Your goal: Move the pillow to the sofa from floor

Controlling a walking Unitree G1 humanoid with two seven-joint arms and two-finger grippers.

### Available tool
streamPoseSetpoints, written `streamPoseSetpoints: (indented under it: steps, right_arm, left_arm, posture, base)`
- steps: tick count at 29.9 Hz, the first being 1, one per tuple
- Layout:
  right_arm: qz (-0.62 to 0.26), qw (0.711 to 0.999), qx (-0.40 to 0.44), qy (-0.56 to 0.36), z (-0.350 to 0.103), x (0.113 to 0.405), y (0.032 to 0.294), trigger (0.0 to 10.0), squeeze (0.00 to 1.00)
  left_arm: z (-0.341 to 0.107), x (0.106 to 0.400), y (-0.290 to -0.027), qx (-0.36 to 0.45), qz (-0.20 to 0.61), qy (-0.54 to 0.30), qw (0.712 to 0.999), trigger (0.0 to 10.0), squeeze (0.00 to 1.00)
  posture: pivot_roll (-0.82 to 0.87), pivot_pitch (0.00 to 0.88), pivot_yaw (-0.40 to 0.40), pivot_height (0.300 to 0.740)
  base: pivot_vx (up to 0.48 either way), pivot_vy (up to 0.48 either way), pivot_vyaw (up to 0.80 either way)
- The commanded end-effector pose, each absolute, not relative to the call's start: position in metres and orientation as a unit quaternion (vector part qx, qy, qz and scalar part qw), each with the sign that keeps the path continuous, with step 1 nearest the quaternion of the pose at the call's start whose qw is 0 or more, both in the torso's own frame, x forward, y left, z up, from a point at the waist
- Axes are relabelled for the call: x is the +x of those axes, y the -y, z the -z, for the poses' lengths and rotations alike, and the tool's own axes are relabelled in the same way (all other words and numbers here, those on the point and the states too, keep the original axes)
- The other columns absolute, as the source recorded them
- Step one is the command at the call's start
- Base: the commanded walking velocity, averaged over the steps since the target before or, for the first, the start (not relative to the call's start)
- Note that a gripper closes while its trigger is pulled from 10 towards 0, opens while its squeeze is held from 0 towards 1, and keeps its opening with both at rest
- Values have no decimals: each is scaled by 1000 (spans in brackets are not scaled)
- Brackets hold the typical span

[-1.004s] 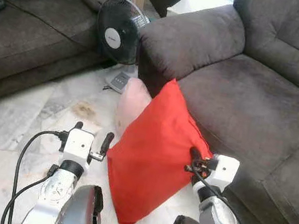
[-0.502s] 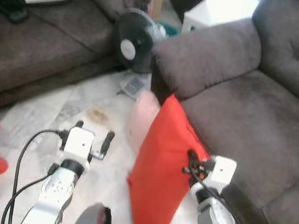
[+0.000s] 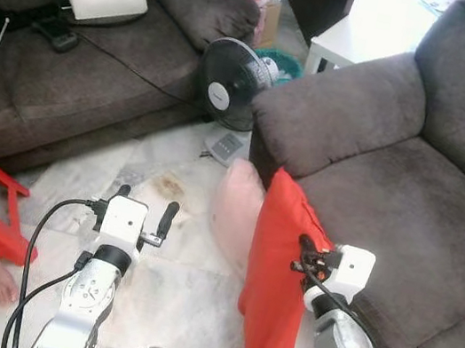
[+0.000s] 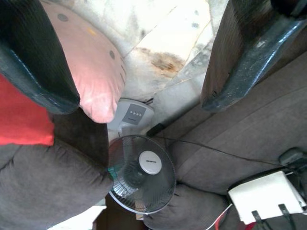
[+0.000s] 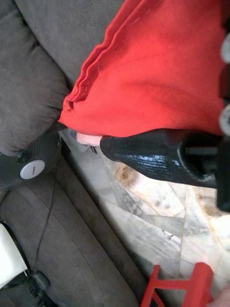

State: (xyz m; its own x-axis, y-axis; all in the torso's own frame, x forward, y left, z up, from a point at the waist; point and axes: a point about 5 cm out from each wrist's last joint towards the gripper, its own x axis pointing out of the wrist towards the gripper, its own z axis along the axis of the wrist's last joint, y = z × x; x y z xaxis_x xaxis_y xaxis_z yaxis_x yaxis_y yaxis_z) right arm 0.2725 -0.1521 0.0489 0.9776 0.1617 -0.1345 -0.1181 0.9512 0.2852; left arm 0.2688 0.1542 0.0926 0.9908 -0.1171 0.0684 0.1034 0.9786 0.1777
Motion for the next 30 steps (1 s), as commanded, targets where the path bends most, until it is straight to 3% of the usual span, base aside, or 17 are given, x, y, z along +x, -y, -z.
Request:
streamPoseSetpoints:
  steps: [1,23,30]
  right_arm:
    - [-78,987,137,-27,-68,281,150,10000,0]
    - [-41,987,155,-22,-66,286,159,10000,0]
    - [-33,987,158,-17,-67,288,163,10000,0]
  left_arm:
    - [-90,267,-156,84,56,30,994,10000,0]
    - [-89,273,-158,88,54,26,994,10000,0]
    - [-90,278,-163,94,50,28,994,10000,0]
  posture:
    - [150,91,-4,740]
    - [146,42,10,740]
    - [138,23,14,740]
  base:
    - [0,0,0]
    - [0,0,0]
    - [0,0,-718]
